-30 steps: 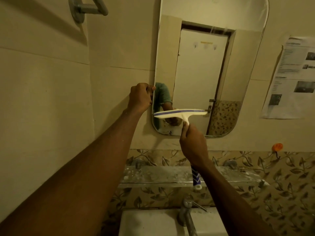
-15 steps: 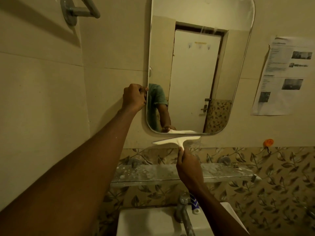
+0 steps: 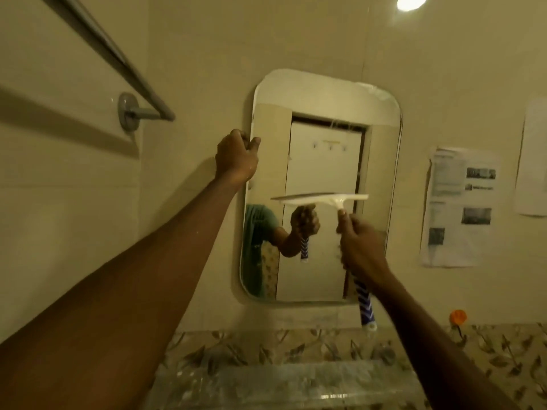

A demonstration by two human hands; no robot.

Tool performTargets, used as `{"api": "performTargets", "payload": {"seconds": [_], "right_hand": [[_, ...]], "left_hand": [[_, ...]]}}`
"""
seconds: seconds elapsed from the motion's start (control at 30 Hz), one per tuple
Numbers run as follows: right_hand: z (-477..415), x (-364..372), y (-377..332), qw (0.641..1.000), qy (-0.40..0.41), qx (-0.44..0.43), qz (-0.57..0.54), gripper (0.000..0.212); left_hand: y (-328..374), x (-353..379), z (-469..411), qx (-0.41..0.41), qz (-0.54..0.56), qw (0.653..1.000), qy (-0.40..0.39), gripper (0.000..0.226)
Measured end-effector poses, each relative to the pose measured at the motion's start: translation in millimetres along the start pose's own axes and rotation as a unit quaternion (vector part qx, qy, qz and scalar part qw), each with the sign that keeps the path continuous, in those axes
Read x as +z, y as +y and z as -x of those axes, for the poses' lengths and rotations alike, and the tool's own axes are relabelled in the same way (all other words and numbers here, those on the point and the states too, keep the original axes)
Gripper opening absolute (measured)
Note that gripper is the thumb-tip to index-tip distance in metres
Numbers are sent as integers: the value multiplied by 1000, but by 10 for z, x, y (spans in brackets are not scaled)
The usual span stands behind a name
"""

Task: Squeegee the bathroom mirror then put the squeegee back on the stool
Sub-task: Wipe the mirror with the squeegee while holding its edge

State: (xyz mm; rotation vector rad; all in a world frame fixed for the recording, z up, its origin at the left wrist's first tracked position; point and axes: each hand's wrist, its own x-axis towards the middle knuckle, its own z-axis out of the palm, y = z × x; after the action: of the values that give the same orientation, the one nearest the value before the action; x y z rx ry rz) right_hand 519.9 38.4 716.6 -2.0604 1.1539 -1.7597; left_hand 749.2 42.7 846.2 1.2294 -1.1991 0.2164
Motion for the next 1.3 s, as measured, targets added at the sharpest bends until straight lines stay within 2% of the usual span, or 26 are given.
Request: {"api": "performTargets", "payload": {"seconds": [0.2,0.37,0.53,0.67,0.8,0.9,1.03,1.1,1.17,1.3], "right_hand": [[-1223,-451,-672,990,85,-105,48,48],[-1887,-530,-969,983,77,-89,139,54],[-1737,-370,-661,987,62,-89,121,43],[-1310,-334,-330,991,4,-50,124,43],[-1820,-643,-793,978,35,-67,196,47],[-2132,-755,-990,974,42,-68,213,37],[-1610,-602,-412,982,2,-47,185,48],[-1345,-617,-226,975,-32,-25,217,49],[-1432,-729,-352,963,-41,-21,264,48],[-2090,-953,-1022,963,15,-36,267,39]], "left_hand": [[417,50,-636,9,27,999,41,37],[378,200,-796,37,-34,995,90,40],[284,272,-875,111,-128,976,133,40],[269,274,-867,141,-152,968,143,37],[261,281,-866,152,-164,962,155,39],[232,292,-889,153,-154,964,157,39],[228,287,-914,155,-139,965,159,39],[255,274,-909,150,-141,966,156,41],[270,260,-901,143,-143,968,149,42],[241,265,-923,142,-138,969,150,41]]}}
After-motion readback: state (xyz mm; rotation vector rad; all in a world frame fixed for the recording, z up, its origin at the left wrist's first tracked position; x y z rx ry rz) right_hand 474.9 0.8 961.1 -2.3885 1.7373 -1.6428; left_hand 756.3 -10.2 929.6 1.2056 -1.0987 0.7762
